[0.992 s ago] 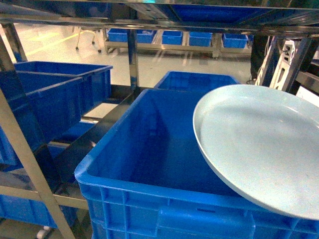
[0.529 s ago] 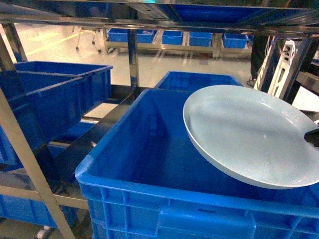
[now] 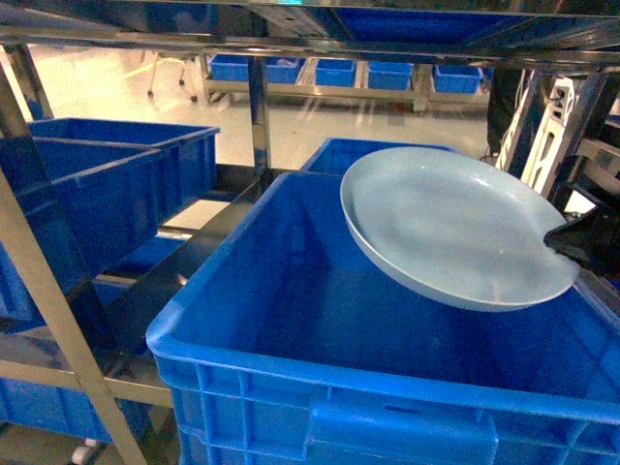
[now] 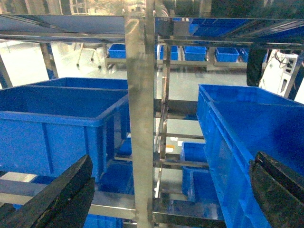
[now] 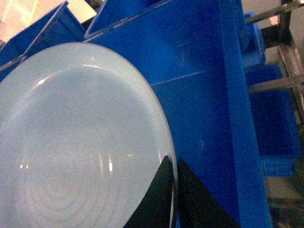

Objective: Place blue tray on left shelf second layer neatly

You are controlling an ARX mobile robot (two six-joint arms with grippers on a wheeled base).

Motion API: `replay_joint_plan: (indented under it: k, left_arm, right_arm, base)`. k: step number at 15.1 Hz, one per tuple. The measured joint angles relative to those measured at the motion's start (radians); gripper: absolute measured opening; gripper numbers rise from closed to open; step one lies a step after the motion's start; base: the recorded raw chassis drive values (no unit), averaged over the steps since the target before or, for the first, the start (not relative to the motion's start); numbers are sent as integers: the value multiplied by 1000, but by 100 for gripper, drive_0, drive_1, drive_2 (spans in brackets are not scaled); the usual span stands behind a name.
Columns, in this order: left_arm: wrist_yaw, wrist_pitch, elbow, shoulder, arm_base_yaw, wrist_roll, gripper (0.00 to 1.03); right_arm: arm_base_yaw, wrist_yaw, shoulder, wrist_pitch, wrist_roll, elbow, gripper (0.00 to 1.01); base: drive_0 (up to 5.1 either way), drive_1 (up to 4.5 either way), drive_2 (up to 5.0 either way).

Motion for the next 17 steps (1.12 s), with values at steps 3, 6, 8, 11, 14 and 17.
replay_joint_plan:
  k: [3, 6, 8, 11, 14, 17]
  left_arm:
    - [0, 0, 0, 0, 0, 0, 98]
    - [0, 0, 0, 0, 0, 0, 98]
    - [0, 0, 0, 0, 0, 0, 98]
    - [0, 0, 0, 0, 0, 0, 98]
    - [0, 0, 0, 0, 0, 0, 98]
    - [0, 0, 0, 0, 0, 0, 98]
  right_arm:
    - [0, -18, 39, 34, 1, 22, 33]
    - [0, -74, 11, 56, 28, -4, 70]
    - [3, -101, -76, 45, 42, -76, 95]
    - [40, -115, -262, -26, 85, -191, 98]
    - [45, -72, -545, -230, 13, -222, 98]
    - [52, 110, -701, -160, -283, -325, 98]
  base:
    - [0, 0, 0]
    - [0, 0, 0]
    - [0, 0, 0]
    - [0, 0, 0]
    - [0, 0, 0]
    - [0, 0, 0]
